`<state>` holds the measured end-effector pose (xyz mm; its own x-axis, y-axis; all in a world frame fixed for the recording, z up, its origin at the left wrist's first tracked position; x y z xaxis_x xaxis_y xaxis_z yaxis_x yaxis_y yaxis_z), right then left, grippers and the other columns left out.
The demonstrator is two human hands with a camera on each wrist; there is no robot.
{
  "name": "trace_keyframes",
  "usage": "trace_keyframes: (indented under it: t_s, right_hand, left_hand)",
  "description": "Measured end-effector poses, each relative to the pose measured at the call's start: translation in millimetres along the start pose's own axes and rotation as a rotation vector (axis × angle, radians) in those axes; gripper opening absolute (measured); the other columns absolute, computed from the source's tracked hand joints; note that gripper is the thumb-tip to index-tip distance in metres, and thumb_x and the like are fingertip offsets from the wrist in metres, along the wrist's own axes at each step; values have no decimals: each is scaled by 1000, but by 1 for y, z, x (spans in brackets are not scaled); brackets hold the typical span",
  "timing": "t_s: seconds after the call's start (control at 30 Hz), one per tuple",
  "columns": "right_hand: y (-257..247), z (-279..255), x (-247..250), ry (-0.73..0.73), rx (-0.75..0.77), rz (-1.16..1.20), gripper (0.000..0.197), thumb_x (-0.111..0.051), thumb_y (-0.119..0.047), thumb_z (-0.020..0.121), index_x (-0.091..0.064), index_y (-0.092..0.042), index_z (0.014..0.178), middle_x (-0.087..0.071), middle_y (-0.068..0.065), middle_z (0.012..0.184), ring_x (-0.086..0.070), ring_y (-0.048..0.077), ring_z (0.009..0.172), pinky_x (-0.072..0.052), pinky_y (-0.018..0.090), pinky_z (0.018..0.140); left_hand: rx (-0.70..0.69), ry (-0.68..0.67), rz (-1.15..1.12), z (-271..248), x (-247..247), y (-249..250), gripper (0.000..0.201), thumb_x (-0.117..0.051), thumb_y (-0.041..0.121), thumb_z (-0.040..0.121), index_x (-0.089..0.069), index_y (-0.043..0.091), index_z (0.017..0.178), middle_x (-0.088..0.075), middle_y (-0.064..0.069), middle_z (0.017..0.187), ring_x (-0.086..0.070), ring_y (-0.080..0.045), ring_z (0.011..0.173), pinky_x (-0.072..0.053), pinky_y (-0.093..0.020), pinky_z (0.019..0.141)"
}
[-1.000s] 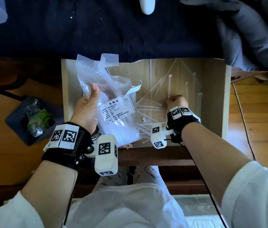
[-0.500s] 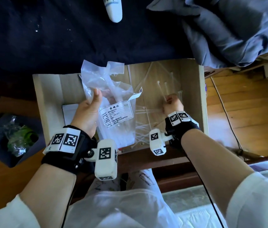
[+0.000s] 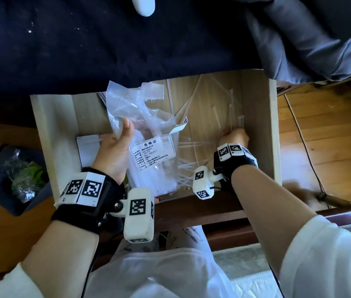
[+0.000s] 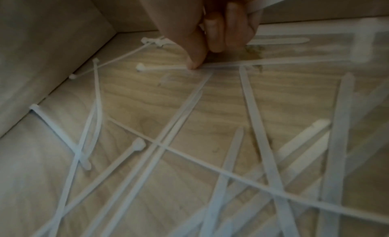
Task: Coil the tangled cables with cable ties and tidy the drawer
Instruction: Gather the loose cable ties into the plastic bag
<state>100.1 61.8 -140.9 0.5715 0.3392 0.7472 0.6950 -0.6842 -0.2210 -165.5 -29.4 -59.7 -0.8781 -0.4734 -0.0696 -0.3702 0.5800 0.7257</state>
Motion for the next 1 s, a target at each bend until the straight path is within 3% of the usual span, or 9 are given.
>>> trace_keyframes:
  t_s: [0.1,0.23,0.33,0.4,0.47,0.63,0.73,0.87,1.0]
  right_hand:
    - [0,-1,-8,-42,26,-21,28,-48,-8,91,-59,1,116,-58,19,122,-56,33,113,-47,31,82]
    - [0,-4,-15,-87,71,4,34,-41,-14,96,-50,-6,128,-52,13,131,-52,28,117,-37,18,68]
    - [-5,-1,-17,-108,86,-108,31,-46,-11,94,-53,-2,123,-56,15,125,-56,30,113,-37,7,51]
    - [-10,0,-13,-85,99,-216,24,-51,-6,88,-58,4,109,-62,18,113,-62,31,104,-43,22,63]
    - [-14,-2,-12,-74,143,-288,20,-51,-2,87,-59,6,103,-63,19,108,-63,32,101,-44,28,68]
    - [-16,-4,-14,-60,169,-361,25,-39,5,92,-60,4,107,-63,18,112,-62,32,102,-41,31,69]
    - [-15,-8,-17,-88,198,-306,31,-35,-8,98,-51,-2,124,-53,15,129,-53,30,116,-36,27,74]
    - [-24,-21,-12,-40,271,-234,33,-29,-8,97,-37,0,128,-46,17,131,-48,33,117,-40,37,87]
    - [-26,-18,8,11,218,-215,44,-25,0,95,-22,-2,138,-57,22,120,-56,36,110,-43,40,86]
  left_hand:
    - [-1,-18,17,0,-3,-1,97,-66,87,37,-68,15,102,-64,-17,120,-59,-27,116,-41,-52,104]
    - [-3,-20,30,-3,-8,1,98,-65,88,35,-69,17,103,-66,-10,119,-59,-23,117,-39,-50,105]
    - [-1,-14,24,-7,-10,2,104,-65,88,32,-67,15,106,-67,-9,118,-60,-22,116,-40,-50,105]
    - [5,-15,19,-9,-11,2,105,-66,88,30,-67,15,106,-67,-8,118,-60,-21,115,-41,-49,105]
    - [3,-25,17,-12,-14,4,96,-66,87,28,-69,19,96,-69,-6,114,-62,-20,112,-42,-47,104]
    - [2,-2,0,-14,-10,3,93,-68,86,27,-68,19,92,-66,-13,118,-60,-24,115,-41,-50,105]
    - [-1,-2,-5,-15,-8,3,98,-69,85,29,-66,18,100,-66,-10,118,-59,-23,117,-40,-50,105]
    - [9,2,30,-22,-7,9,99,-67,86,29,-67,18,101,-69,-4,112,-62,-17,113,-43,-45,103]
    - [10,-9,100,-27,-12,18,67,-46,64,75,-64,12,113,-68,-8,113,-62,-18,111,-47,-39,98]
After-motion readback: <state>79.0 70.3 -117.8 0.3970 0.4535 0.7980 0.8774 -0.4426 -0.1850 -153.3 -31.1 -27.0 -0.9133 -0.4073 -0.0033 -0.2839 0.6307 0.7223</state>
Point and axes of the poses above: each hand's wrist, its own z-axis towards the middle knuckle, its own x-axis out of the back of the hand, y = z × x, the point moved 6 cm from there along z, towards the middle knuckle
